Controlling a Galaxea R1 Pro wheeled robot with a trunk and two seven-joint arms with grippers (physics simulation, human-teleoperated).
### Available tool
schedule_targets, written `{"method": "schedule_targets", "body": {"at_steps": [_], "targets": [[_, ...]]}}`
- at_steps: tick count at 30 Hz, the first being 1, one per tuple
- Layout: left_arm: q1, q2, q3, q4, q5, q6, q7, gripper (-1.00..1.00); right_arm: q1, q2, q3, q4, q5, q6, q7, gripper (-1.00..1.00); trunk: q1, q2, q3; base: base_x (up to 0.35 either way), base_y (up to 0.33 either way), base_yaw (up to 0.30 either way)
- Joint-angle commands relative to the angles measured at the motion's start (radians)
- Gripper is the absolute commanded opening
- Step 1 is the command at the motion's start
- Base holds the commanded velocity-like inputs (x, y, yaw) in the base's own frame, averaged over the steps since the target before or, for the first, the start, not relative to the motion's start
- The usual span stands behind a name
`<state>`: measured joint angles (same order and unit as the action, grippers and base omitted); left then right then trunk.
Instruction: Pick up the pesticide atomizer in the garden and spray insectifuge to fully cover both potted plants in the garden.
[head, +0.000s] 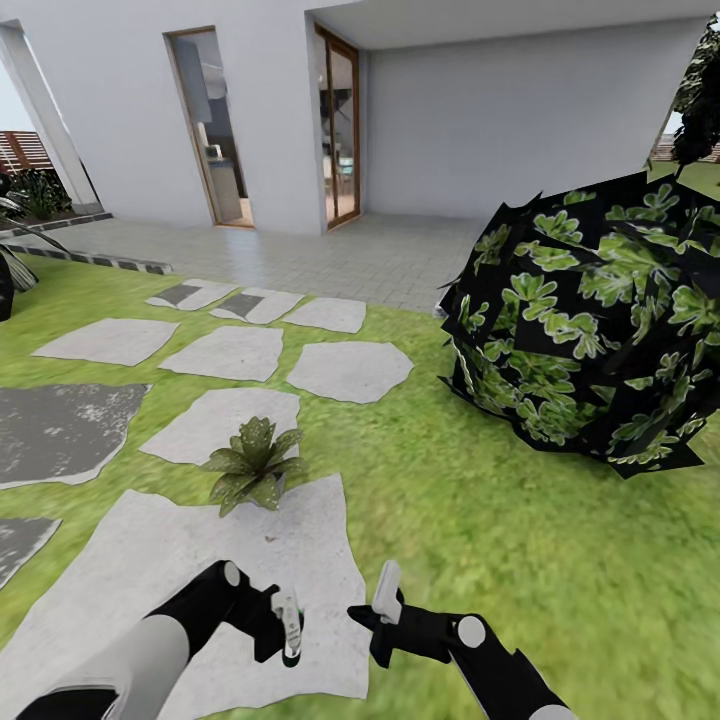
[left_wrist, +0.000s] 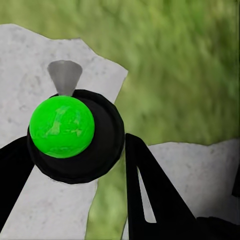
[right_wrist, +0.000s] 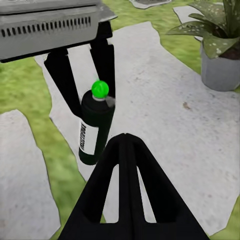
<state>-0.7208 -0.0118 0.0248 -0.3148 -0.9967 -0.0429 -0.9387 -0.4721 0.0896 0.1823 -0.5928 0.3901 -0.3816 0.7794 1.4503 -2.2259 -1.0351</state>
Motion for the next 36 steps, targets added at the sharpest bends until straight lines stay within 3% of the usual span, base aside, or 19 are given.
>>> {"method": "schedule_targets", "body": {"at_steps": [1, 11, 18, 36], "targets": [[0.000, -0.005, 0.003, -0.001, -0.006, -0.005, -0.003, -1.00, 0.000, 0.001, -0.001, -0.001, 0.009, -0.005, 0.000, -1.00, 0.000, 0.000, -0.001, 0.000, 0.000, 0.000], [0.000, -0.047, 0.004, 0.008, 0.001, -0.013, -0.005, -1.00, 0.000, 0.001, -0.001, 0.002, 0.011, -0.005, 0.000, -1.00, 0.000, 0.000, -0.001, 0.000, 0.000, 0.000], [0.000, -0.060, 0.006, 0.024, 0.004, -0.050, -0.007, -1.00, 0.000, -0.001, -0.003, 0.003, 0.013, -0.005, -0.002, -1.00, 0.000, 0.000, -0.001, 0.000, 0.000, 0.000], [0.000, -0.085, 0.010, 0.024, 0.005, -0.060, -0.011, -1.00, 0.000, -0.001, -0.003, 0.007, 0.015, -0.007, -0.002, -1.00, 0.000, 0.000, -0.001, 0.000, 0.000, 0.000]]}}
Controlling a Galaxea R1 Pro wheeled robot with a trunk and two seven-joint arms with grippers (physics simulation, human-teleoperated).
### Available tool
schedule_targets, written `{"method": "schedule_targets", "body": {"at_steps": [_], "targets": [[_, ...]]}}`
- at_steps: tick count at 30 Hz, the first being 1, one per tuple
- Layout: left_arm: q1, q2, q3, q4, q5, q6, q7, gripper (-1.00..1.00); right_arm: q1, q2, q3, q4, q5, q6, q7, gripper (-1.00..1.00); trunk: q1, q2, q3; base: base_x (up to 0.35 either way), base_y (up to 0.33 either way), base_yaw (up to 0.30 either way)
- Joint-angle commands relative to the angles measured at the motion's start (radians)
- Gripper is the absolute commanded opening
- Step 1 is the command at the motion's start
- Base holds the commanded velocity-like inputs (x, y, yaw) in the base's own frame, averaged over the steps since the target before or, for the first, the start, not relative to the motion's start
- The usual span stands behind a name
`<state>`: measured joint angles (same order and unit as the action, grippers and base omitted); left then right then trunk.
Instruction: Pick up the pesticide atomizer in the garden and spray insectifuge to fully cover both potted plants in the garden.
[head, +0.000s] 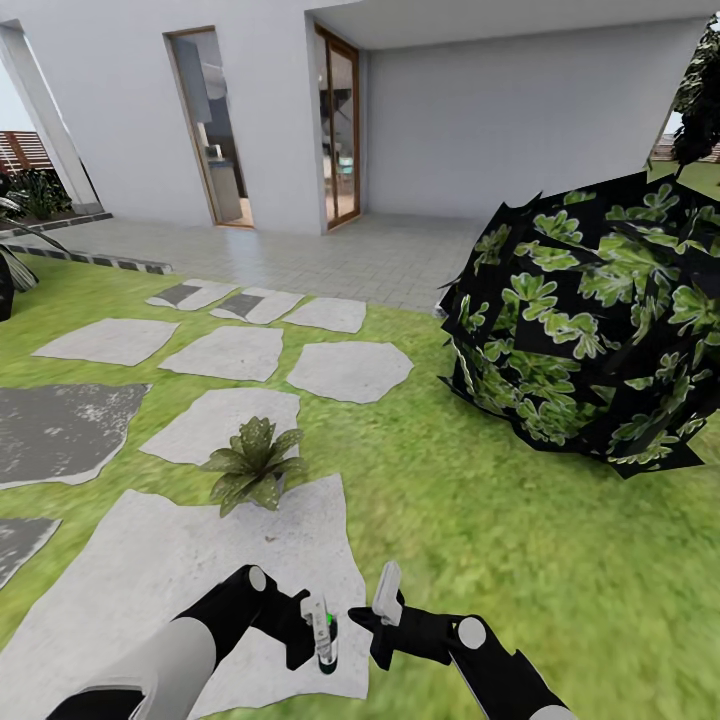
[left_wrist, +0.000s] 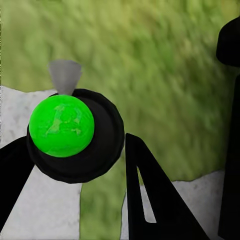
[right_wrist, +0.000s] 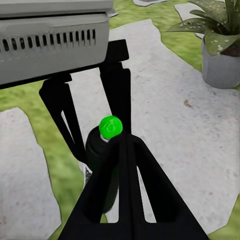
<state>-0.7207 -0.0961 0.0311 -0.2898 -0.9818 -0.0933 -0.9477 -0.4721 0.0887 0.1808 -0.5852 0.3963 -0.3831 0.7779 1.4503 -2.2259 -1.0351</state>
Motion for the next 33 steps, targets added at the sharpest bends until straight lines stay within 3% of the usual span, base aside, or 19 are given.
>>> {"method": "schedule_targets", "body": {"at_steps": [1, 23, 33], "targets": [[0.000, 0.000, 0.004, -0.001, -0.010, -0.012, -0.002, -1.00, 0.000, 0.000, -0.001, -0.001, 0.009, -0.005, 0.000, -1.00, 0.000, 0.000, -0.001, 0.000, 0.000, 0.000], [0.000, -0.002, 0.007, -0.001, -0.009, -0.036, -0.010, -1.00, 0.000, -0.010, -0.003, 0.001, 0.009, -0.005, 0.000, -1.00, 0.000, 0.000, -0.001, 0.000, 0.000, 0.000], [0.000, -0.020, 0.007, 0.000, -0.009, -0.037, -0.011, -1.00, 0.000, -0.014, -0.003, 0.001, 0.010, -0.005, -0.001, -1.00, 0.000, 0.000, -0.001, 0.000, 0.000, 0.000]]}}
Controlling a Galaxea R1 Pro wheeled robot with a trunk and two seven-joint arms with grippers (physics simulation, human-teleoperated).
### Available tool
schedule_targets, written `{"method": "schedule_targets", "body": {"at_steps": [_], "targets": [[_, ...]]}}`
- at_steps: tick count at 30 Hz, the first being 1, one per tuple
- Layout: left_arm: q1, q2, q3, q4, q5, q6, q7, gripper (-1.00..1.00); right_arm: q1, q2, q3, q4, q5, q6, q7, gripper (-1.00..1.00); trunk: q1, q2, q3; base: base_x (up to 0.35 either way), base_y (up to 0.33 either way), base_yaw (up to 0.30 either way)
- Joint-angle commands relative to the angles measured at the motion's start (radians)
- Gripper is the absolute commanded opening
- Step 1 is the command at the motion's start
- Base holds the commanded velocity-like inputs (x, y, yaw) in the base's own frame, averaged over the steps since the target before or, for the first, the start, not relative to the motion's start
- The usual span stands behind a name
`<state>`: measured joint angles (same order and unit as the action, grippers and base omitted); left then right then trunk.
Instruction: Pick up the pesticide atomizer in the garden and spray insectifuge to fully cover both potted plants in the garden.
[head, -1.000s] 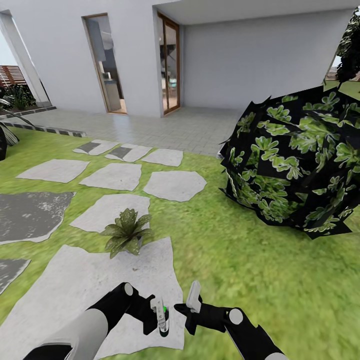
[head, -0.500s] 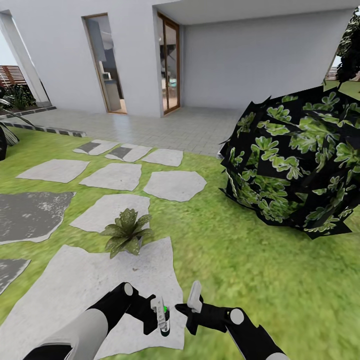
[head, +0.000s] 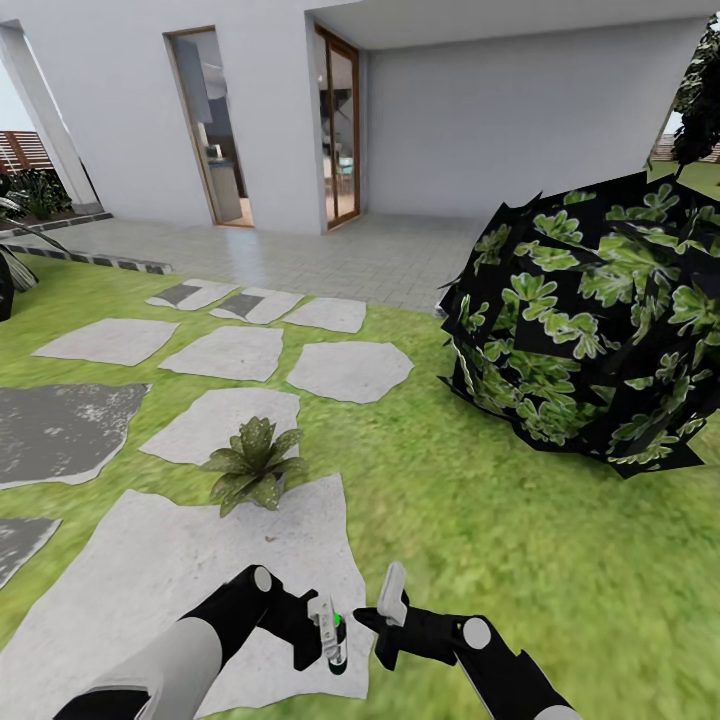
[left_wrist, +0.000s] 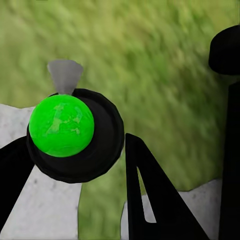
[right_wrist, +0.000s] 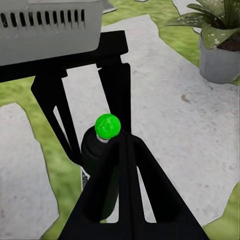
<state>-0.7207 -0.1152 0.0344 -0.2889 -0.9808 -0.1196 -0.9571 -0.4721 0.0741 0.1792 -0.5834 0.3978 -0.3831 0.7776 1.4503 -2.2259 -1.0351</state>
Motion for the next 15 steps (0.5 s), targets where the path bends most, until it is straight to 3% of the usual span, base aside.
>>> {"method": "schedule_targets", "body": {"at_steps": [1, 10, 15], "targets": [[0.000, -0.001, 0.004, -0.001, -0.010, -0.010, -0.002, -1.00, 0.000, 0.000, -0.001, -0.001, 0.009, -0.005, 0.000, -1.00, 0.000, 0.000, -0.001, 0.000, 0.000, 0.000], [0.000, -0.001, 0.002, -0.002, -0.010, -0.011, -0.005, -1.00, 0.000, -0.006, -0.001, 0.000, 0.009, -0.005, 0.000, -1.00, 0.000, 0.000, -0.001, 0.000, 0.000, 0.000], [0.000, -0.001, 0.004, -0.003, -0.012, -0.008, -0.045, -1.00, 0.000, -0.007, -0.001, 0.000, 0.009, -0.005, -0.001, -1.00, 0.000, 0.000, -0.001, 0.000, 0.000, 0.000]]}}
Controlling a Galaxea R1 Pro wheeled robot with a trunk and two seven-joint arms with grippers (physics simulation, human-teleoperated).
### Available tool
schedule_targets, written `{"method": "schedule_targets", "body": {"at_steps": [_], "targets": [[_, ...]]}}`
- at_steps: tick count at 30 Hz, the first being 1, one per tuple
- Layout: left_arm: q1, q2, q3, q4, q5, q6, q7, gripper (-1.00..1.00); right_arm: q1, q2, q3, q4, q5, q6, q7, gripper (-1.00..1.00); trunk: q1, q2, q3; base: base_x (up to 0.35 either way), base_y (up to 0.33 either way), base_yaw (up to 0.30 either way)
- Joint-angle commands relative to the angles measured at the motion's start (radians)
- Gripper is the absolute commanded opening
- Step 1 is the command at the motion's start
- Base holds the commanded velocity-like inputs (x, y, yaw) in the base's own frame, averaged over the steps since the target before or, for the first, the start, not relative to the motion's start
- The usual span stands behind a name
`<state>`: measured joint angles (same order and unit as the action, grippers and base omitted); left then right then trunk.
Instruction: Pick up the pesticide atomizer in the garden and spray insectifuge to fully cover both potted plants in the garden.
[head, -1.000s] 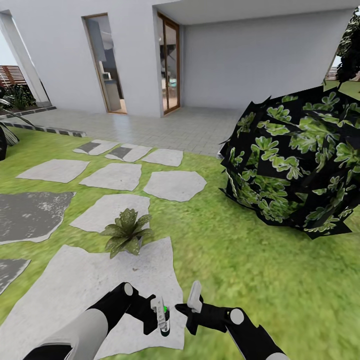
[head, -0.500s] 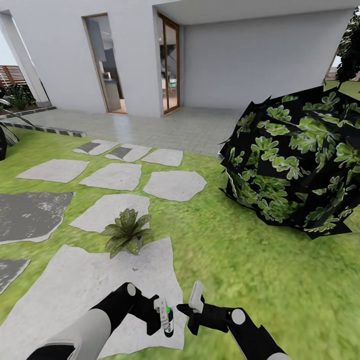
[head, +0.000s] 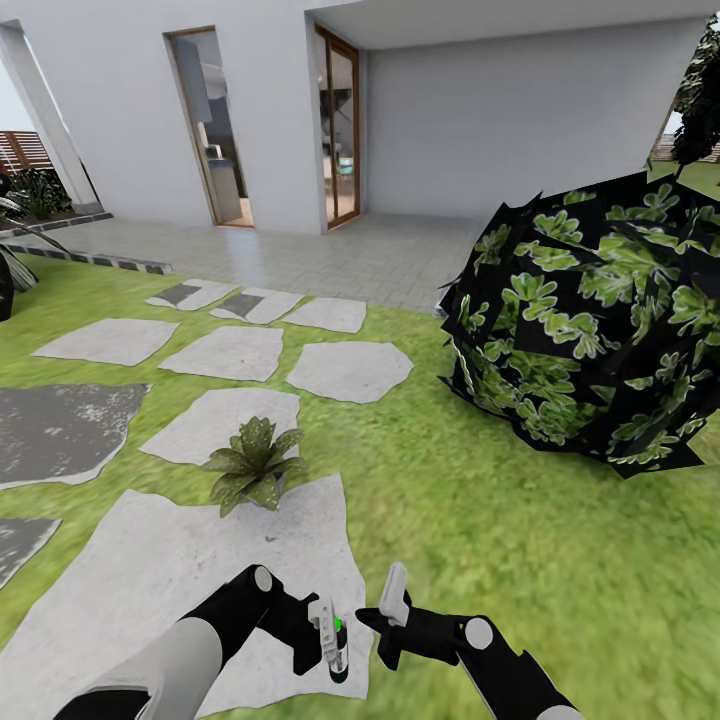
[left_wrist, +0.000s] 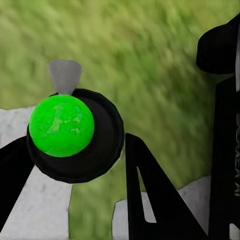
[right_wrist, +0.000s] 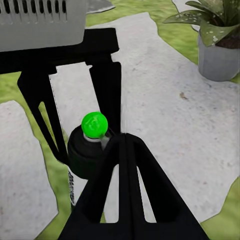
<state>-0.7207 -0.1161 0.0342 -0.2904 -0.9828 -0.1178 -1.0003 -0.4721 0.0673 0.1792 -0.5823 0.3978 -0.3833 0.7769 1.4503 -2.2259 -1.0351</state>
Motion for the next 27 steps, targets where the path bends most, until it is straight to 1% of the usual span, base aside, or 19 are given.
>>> {"method": "schedule_targets", "body": {"at_steps": [1, 6, 12, 14, 17, 27], "targets": [[0.000, 0.000, 0.004, -0.001, -0.010, -0.010, -0.003, -1.00, 0.000, 0.000, -0.001, -0.001, 0.009, -0.005, 0.000, -1.00, 0.000, 0.000, -0.001, 0.000, 0.000, 0.000], [0.000, -0.001, 0.005, -0.001, -0.010, -0.010, -0.002, -1.00, 0.000, 0.000, -0.001, -0.002, 0.008, -0.005, 0.000, -1.00, 0.000, 0.000, -0.001, 0.000, 0.000, 0.000], [0.000, -0.012, 0.006, -0.001, -0.009, -0.017, 0.003, -1.00, 0.000, 0.000, -0.001, -0.002, 0.007, -0.005, 0.000, -1.00, 0.000, 0.000, -0.001, 0.000, 0.000, 0.000], [0.000, -0.017, 0.006, -0.001, -0.002, -0.037, 0.003, -1.00, 0.000, 0.001, -0.001, -0.002, 0.007, -0.005, 0.000, -1.00, 0.000, 0.000, -0.001, 0.000, 0.000, 0.000], [0.000, -0.019, 0.006, -0.001, 0.019, -0.051, 0.003, -1.00, 0.000, 0.000, -0.001, -0.002, 0.007, -0.005, -0.001, -1.00, 0.000, 0.000, -0.001, 0.000, 0.000, 0.000], [0.000, -0.018, 0.006, -0.002, 0.024, -0.054, 0.003, -1.00, 0.000, 0.001, -0.001, -0.002, 0.008, -0.005, 0.000, -1.00, 0.000, 0.000, -0.001, 0.000, 0.000, 0.000]]}}
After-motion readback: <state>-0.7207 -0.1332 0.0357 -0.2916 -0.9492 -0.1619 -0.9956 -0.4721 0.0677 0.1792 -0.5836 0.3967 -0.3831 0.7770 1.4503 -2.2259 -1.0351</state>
